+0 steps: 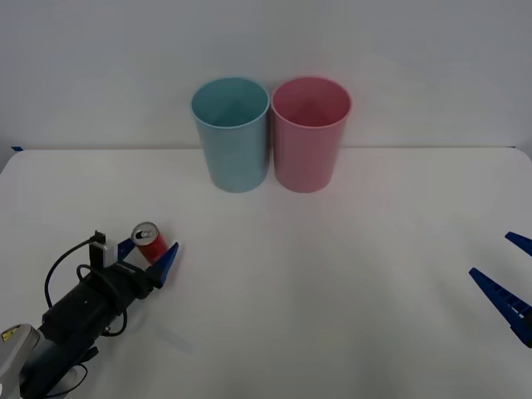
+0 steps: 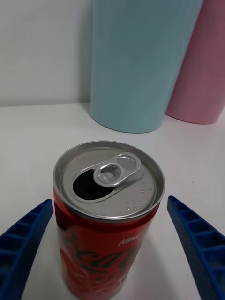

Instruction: Grasp the object on the table and drop it into the matching bin: aluminum can to the light blue bin, PET bottle to the pink bin.

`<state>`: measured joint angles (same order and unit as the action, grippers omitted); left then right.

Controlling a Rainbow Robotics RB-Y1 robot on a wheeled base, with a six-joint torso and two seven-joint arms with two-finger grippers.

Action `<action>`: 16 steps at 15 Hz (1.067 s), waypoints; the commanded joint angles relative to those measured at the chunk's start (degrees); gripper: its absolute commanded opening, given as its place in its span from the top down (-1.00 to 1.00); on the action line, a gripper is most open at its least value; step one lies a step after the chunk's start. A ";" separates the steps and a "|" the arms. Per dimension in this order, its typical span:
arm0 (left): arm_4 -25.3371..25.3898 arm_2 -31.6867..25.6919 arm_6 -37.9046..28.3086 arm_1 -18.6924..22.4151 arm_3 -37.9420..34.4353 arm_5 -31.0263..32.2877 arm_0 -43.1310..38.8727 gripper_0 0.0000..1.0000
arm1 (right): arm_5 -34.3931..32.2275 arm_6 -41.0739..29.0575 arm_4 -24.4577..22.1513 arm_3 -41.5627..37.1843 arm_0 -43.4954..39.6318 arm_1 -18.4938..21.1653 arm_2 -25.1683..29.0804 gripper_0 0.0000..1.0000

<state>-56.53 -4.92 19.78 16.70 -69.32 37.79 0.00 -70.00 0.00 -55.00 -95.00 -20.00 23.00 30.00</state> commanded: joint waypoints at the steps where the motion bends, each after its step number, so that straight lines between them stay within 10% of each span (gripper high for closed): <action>1: 0.02 0.00 0.26 -0.09 -0.02 0.00 0.09 1.00 | 0.00 0.00 0.00 0.00 0.00 0.00 0.00 -1.00; 16: 1.16 -1.50 -1.68 0.79 -10.83 0.62 -5.45 1.00 | 0.00 0.00 0.00 0.00 0.00 0.00 0.00 -1.00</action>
<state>-55.40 -6.23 18.57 17.42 -78.35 38.42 -4.60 -70.00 0.00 -55.00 -95.00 -20.00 23.00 30.00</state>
